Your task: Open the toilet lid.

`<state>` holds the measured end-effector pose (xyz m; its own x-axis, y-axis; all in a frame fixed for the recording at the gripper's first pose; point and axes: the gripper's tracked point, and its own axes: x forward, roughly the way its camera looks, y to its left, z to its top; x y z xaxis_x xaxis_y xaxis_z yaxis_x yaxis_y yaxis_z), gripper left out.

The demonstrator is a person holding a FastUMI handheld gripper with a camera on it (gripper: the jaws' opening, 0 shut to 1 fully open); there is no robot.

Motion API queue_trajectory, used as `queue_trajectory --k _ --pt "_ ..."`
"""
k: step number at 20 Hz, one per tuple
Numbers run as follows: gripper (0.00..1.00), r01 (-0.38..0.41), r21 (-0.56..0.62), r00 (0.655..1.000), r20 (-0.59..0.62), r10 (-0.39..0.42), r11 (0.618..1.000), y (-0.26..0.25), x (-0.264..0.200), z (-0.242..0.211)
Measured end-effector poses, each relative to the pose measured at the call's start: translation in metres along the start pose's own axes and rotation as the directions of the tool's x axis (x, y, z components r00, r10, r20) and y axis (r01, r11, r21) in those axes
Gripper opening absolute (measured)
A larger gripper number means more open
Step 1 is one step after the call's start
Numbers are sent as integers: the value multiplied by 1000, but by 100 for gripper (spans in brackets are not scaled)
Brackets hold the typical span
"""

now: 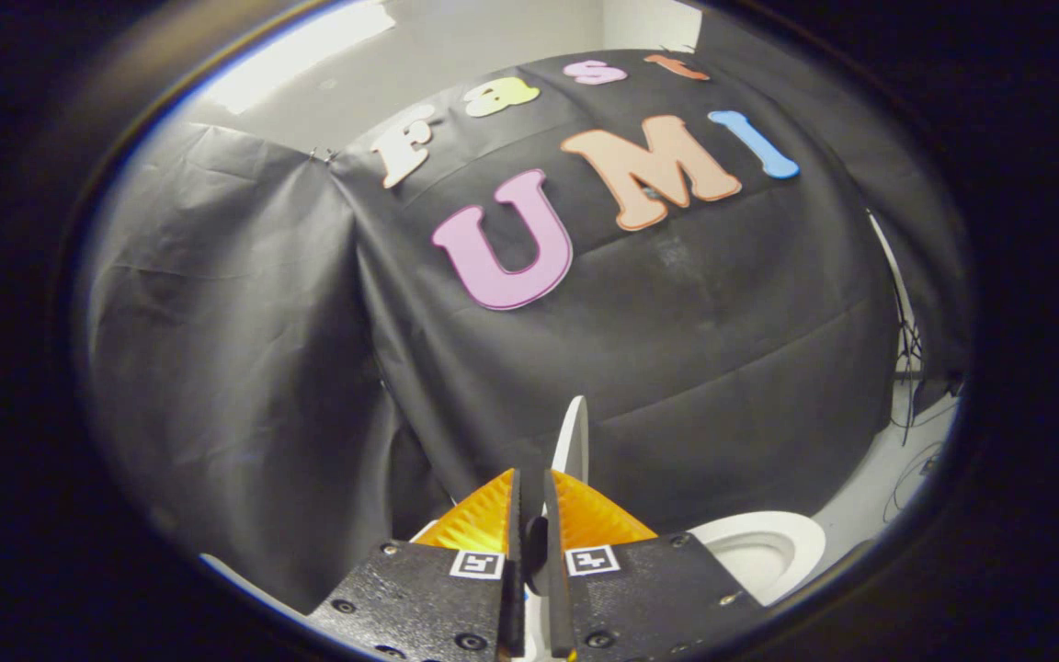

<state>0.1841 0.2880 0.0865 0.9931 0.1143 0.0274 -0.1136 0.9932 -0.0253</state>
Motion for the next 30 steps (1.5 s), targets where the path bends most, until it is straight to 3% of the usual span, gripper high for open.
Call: queue_trajectory --k 16,30 --pt "10 -179 -145 983 -58 172 973 114 23 -28" --pt "14 -388 -66 917 -122 379 919 196 44 -72"
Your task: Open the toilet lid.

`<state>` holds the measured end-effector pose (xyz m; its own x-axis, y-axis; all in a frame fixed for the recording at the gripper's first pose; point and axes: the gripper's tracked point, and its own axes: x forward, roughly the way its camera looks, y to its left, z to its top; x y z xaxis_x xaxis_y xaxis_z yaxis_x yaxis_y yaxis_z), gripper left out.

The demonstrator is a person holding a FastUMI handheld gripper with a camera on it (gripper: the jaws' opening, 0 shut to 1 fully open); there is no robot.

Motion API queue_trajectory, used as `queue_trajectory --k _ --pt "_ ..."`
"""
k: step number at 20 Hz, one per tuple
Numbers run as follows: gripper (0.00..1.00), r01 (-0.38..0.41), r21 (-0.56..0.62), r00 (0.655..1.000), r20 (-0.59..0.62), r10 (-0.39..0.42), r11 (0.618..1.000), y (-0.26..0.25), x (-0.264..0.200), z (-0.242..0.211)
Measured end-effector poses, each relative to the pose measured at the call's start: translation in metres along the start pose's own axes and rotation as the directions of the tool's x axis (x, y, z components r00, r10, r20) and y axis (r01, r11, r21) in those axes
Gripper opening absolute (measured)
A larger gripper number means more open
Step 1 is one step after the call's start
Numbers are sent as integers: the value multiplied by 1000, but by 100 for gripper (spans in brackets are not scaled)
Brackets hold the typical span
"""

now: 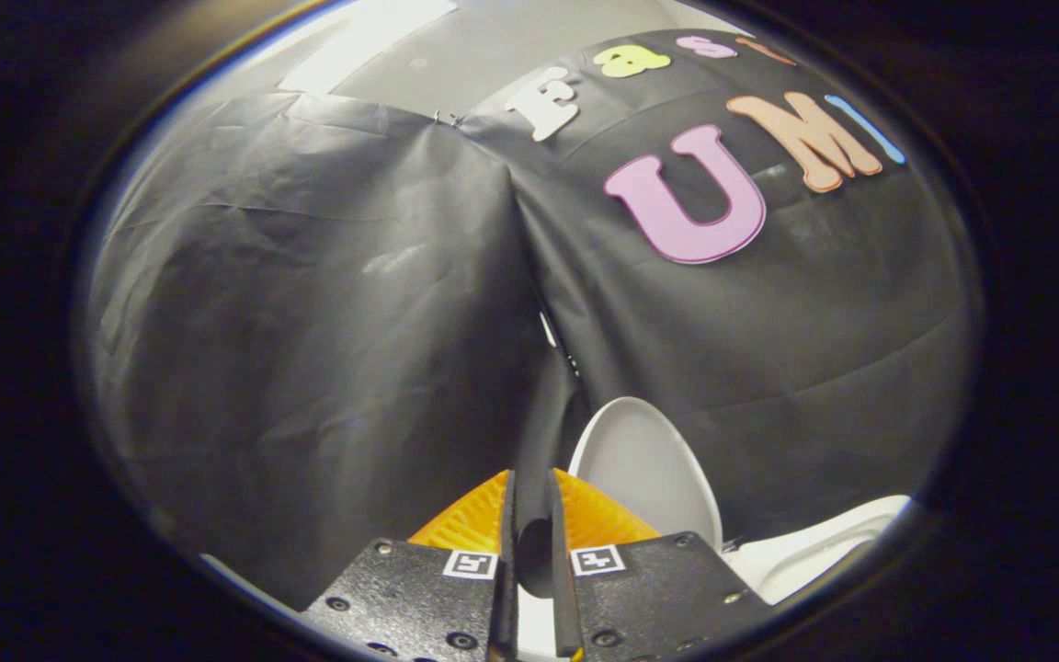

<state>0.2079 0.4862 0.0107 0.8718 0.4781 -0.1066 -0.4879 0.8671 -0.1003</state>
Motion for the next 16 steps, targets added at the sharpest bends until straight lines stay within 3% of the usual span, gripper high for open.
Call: queue_trajectory --k 7,13,16 --pt "15 -28 4 999 -21 28 1000 11 8 -7" --pt "22 32 -80 999 -13 -34 996 1 4 1" --pt "23 18 -109 999 -39 -22 994 0 4 0"
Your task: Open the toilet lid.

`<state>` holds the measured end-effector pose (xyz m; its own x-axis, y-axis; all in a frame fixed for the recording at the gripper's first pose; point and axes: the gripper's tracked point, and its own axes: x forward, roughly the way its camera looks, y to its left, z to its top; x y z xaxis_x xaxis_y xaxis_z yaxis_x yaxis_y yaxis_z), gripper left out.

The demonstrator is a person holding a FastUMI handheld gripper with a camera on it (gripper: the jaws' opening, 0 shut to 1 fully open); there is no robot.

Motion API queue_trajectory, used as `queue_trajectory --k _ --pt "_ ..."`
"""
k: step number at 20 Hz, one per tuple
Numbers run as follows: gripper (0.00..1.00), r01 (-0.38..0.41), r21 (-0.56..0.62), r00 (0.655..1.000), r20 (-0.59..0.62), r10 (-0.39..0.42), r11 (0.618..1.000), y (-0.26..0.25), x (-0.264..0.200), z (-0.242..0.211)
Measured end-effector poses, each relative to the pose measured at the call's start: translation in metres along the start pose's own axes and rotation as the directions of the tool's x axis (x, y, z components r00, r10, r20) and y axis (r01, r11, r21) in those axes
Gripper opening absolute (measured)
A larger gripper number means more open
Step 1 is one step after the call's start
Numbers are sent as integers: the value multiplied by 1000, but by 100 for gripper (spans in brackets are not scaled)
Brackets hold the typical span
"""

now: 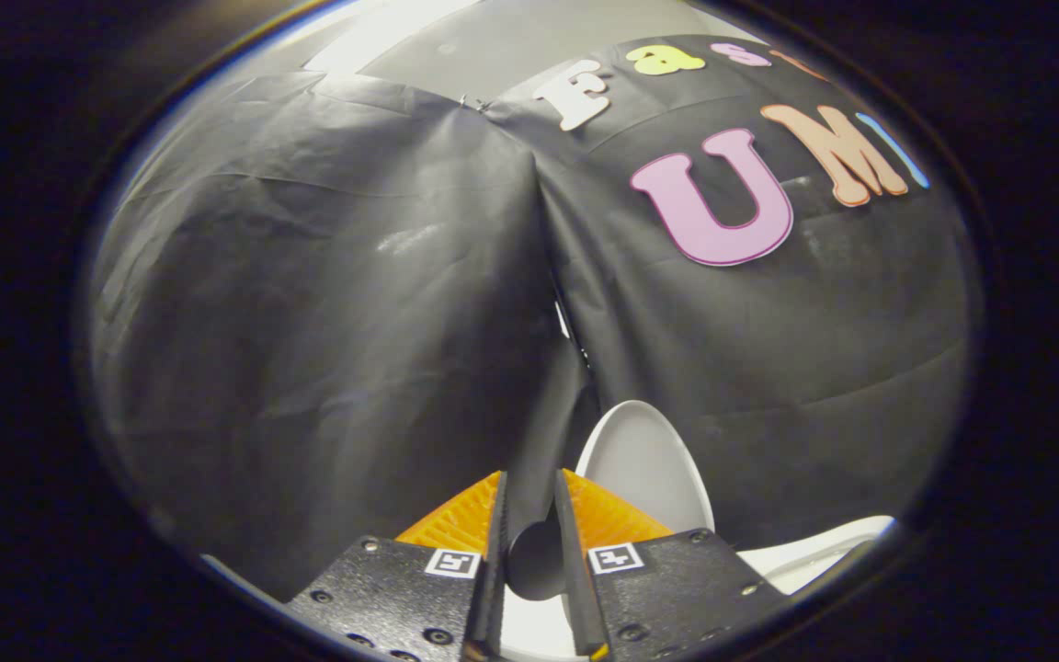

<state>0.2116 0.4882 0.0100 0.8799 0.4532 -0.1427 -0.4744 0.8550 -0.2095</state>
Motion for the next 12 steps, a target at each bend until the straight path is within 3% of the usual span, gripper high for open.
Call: queue_trajectory --k 3,7,12 --pt "23 -36 -4 999 29 36 999 12 -5 10" --pt "25 -22 -17 992 121 24 1000 6 -27 45" --pt "26 83 -70 980 184 -69 994 -35 -75 79"
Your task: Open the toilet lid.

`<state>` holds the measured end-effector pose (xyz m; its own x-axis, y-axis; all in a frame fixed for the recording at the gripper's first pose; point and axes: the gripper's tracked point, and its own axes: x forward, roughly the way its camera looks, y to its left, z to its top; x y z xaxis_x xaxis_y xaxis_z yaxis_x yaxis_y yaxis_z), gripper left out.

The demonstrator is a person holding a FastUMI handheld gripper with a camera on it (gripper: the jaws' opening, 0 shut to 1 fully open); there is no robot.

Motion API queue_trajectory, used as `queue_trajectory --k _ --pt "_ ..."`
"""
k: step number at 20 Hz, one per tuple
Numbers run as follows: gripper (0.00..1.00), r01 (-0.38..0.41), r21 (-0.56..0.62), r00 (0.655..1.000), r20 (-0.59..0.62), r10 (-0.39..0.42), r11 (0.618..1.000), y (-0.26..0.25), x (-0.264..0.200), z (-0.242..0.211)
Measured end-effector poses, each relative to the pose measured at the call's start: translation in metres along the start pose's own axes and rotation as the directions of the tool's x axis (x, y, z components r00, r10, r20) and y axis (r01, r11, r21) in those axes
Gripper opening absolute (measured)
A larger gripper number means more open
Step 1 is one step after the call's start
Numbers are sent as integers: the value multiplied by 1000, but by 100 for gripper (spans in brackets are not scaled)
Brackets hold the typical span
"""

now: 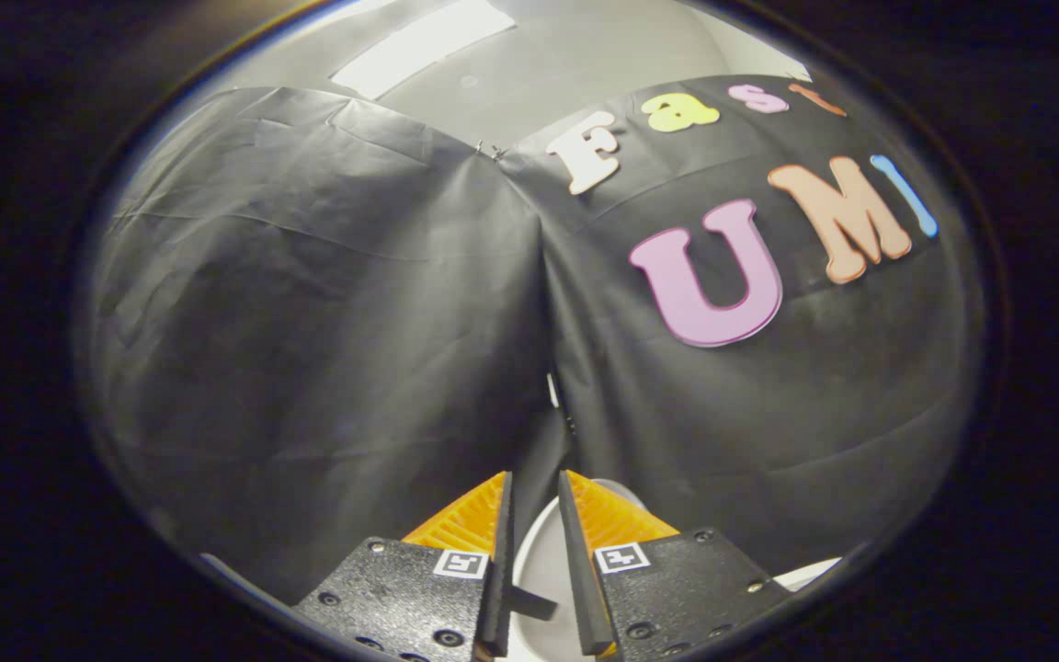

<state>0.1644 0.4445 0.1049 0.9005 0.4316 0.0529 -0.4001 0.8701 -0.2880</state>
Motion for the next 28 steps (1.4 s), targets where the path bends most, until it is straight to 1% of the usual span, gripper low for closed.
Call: queue_trajectory --k 4,8,10,15,18,22,25,27,28 --pt "27 124 -48 992 -5 -124 991 -66 -37 15" --pt "28 236 -35 972 -5 -236 971 -136 -82 20" --pt "28 292 -14 956 8 -292 956 -171 -109 22" --pt "28 421 20 907 -1 -421 907 -241 -171 6" --pt "28 451 14 892 -29 -450 892 -261 -198 -6" --pt "28 479 -35 873 -92 -480 877 -276 -227 -22" --pt "28 468 -35 874 -135 -468 883 -276 -240 -36" --pt "28 461 -15 874 -165 -457 887 -276 -246 -46" --pt "28 449 -8 880 -172 -444 893 -273 -249 -49"
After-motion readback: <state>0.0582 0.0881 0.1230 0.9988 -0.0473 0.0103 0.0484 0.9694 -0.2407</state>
